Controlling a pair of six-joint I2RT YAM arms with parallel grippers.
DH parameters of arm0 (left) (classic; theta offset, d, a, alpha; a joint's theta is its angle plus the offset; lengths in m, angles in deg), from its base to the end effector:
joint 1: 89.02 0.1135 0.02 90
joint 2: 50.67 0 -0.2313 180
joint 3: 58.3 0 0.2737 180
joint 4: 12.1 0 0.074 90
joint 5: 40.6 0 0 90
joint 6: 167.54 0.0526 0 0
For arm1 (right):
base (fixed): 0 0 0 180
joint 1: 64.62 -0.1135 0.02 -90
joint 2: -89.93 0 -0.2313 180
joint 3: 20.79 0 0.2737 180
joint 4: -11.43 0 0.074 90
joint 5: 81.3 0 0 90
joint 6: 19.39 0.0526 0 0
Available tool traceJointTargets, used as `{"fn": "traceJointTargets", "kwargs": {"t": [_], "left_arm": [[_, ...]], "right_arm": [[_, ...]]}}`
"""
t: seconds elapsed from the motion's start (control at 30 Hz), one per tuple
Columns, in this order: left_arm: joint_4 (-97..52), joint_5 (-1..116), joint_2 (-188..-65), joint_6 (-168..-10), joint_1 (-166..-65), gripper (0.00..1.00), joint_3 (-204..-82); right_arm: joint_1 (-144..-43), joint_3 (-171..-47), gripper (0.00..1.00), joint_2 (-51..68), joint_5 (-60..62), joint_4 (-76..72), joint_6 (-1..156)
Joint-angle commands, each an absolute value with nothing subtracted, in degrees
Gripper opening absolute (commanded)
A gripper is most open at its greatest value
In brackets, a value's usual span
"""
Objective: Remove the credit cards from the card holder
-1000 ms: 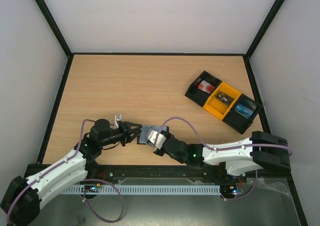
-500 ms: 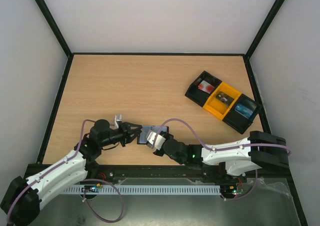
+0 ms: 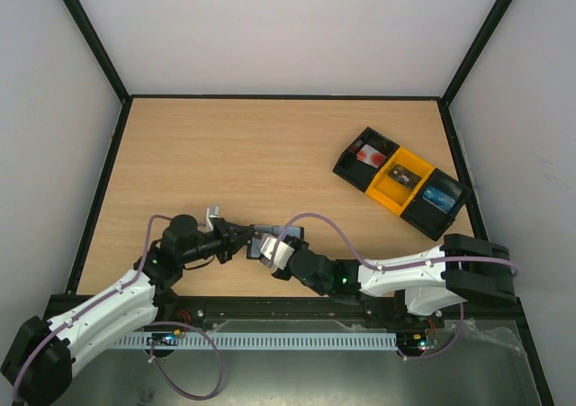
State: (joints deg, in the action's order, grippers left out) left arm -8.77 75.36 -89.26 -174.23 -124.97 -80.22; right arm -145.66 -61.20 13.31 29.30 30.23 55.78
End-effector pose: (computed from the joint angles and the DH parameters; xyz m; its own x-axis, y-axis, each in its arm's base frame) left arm 0.1641 -0.1475 0.1513 -0.8449 -0.4903 0.2137 -0.2872 0.0789 -0.9546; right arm 0.0658 0.2983 0.1400 0.1782 -0.4079 -0.8955 -0.8552 0.3859 -0.3460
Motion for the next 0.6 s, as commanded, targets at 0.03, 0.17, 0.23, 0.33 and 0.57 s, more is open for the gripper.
{"fn": "traceJointTargets", "kwargs": {"t": [0.03, 0.17, 0.23, 0.33, 0.57], "left_arm": [[-7.5, 75.9, -88.8, -173.5, -124.9, 0.03, -79.4], [-7.3, 75.1, -88.3, -170.3, -124.9, 0.03, -79.5], [-7.4, 74.7, -88.0, -168.4, -125.0, 0.03, -79.8], [-6.1, 74.6, -87.5, -163.9, -125.0, 0.03, -79.8], [-8.1, 72.3, -85.4, -148.5, -125.0, 0.03, -81.9]], "right_arm": [[-146.2, -62.0, 0.09, 13.4, 31.2, 30.1, 58.1], [-146.2, -61.0, 0.34, 16.3, 31.5, 27.2, 65.1], [-146.2, -61.3, 0.4, 18.6, 31.2, 23.9, 69.8], [-145.3, -66.3, 0.44, 20.7, 33.8, 14.3, 81.1], [-135.5, -73.8, 0.43, 20.7, 18.0, 1.6, 96.9]]}}
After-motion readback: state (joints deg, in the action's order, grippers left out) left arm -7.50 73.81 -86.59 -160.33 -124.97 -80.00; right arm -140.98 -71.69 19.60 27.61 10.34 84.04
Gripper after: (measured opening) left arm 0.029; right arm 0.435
